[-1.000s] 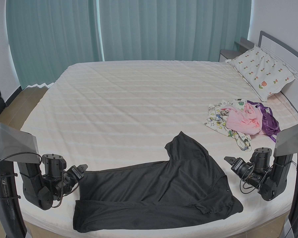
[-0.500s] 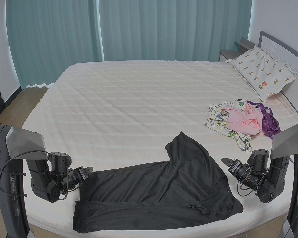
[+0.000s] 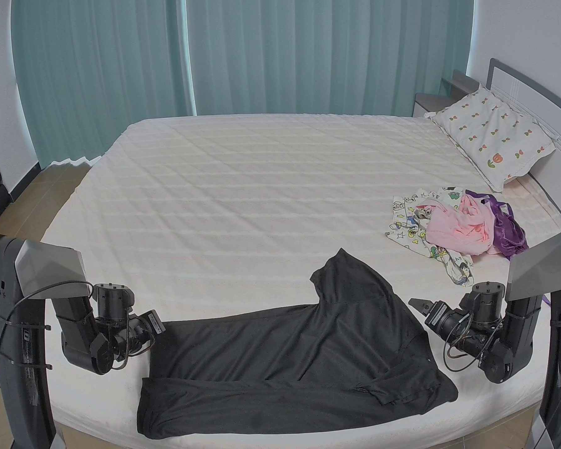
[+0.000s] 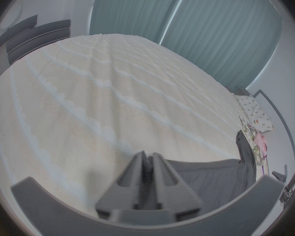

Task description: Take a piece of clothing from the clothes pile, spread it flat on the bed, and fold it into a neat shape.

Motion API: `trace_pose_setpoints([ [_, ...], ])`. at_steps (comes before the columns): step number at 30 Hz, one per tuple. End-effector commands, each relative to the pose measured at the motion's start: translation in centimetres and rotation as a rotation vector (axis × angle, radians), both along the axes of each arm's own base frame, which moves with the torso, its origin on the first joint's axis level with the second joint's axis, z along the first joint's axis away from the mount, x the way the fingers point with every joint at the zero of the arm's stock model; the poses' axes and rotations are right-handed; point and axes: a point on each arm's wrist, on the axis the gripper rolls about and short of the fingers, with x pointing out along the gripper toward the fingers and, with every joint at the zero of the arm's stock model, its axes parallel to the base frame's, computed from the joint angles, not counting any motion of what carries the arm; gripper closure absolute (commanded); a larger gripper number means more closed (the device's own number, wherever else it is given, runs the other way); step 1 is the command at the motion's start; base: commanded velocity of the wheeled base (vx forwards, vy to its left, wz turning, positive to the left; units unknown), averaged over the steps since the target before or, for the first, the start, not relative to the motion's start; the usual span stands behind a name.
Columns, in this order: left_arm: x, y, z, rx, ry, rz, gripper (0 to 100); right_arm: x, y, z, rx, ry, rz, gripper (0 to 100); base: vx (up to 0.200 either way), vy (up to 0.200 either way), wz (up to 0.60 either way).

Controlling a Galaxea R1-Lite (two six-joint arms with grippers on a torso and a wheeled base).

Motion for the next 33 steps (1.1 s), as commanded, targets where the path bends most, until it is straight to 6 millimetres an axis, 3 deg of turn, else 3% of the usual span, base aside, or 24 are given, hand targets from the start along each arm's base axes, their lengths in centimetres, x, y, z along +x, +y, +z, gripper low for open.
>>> trace_pose_setpoints([
  [1,0.3,0.6,0.7,-0.026,-0.025,0.046,100,1.2,0.1,0.6,0.012,-0.049,0.075,0,0.0,0.0,0.0],
  [13,0.9,0.7,2.5,-0.084,-0.148,0.124,100,10.2,1.9,2.1,-0.09,-0.074,0.277,0,0.0,0.0,0.0],
  [26,-0.1,0.7,1.9,-0.09,-0.108,0.12,100,13.1,2.3,-1.9,-0.26,-0.026,0.438,0,0.0,0.0,0.0],
  [33,-0.2,0.7,1.9,-0.119,-0.104,0.14,100,15.2,3.2,-2.2,-0.263,-0.01,0.447,0,0.0,0.0,0.0],
])
